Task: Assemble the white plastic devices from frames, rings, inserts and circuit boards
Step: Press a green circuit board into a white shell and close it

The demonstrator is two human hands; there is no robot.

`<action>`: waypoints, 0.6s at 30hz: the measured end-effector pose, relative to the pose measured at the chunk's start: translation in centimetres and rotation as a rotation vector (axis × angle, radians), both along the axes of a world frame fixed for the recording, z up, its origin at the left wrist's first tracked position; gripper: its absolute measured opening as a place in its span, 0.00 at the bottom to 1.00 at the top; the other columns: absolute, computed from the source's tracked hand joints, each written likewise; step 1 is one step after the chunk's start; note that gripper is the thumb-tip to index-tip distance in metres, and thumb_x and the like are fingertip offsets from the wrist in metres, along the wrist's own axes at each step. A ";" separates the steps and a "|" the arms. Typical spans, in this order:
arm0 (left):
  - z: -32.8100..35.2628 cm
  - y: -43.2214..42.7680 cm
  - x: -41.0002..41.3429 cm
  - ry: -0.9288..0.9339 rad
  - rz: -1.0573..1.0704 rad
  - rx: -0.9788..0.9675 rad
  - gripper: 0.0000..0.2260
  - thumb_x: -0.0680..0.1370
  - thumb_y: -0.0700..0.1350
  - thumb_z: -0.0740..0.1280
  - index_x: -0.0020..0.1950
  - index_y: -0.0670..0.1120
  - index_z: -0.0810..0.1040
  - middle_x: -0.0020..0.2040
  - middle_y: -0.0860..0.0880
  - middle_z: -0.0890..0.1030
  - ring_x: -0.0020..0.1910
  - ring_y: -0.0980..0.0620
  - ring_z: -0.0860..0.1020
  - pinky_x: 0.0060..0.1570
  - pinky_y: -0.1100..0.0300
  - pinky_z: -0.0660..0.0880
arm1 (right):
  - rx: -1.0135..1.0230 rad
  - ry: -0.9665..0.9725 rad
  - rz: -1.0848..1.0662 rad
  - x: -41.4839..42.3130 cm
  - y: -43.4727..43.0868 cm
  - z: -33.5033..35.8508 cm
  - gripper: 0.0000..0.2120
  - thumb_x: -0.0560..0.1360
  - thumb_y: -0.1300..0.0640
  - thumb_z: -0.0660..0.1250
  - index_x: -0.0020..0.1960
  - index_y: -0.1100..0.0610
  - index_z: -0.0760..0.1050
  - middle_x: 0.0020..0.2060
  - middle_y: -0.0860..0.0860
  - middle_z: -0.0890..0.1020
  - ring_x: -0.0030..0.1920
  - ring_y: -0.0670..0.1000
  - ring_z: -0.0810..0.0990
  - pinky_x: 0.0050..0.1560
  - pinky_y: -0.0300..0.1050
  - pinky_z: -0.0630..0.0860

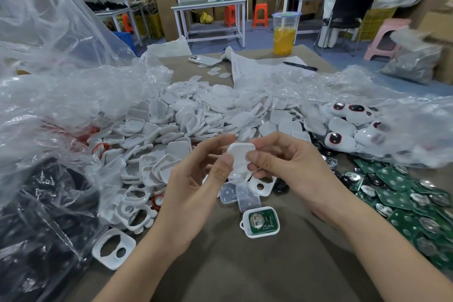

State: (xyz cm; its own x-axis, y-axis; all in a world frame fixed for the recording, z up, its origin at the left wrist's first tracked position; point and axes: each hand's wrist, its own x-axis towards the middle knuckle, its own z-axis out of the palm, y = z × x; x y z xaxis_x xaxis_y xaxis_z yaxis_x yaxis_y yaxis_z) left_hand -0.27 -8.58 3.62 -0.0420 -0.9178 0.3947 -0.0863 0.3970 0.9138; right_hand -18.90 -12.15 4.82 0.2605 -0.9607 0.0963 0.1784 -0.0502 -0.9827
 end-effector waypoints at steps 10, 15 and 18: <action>0.1 0.0 -0.3 -0.069 0.175 -0.097 0.09 0.80 0.46 0.70 0.54 0.60 0.85 0.45 0.57 0.84 0.43 0.60 0.81 0.44 0.71 0.74 | -0.056 0.081 -0.024 0.2 0.3 0.1 0.05 0.72 0.66 0.74 0.46 0.59 0.81 0.35 0.51 0.83 0.37 0.50 0.85 0.38 0.38 0.80; -0.3 0.3 -0.4 -0.251 0.194 -0.231 0.10 0.80 0.47 0.70 0.60 0.55 0.85 0.43 0.55 0.78 0.41 0.57 0.77 0.40 0.72 0.69 | -0.059 0.085 -0.091 0.2 0.4 0.0 0.04 0.74 0.65 0.73 0.47 0.57 0.82 0.37 0.51 0.84 0.37 0.49 0.84 0.36 0.39 0.80; -0.7 0.5 -0.6 -0.373 0.188 -0.291 0.11 0.80 0.50 0.70 0.61 0.57 0.83 0.45 0.55 0.77 0.45 0.53 0.79 0.41 0.69 0.71 | -0.067 0.113 -0.100 0.1 0.4 0.0 0.04 0.75 0.62 0.73 0.50 0.57 0.83 0.39 0.51 0.85 0.35 0.48 0.82 0.38 0.40 0.80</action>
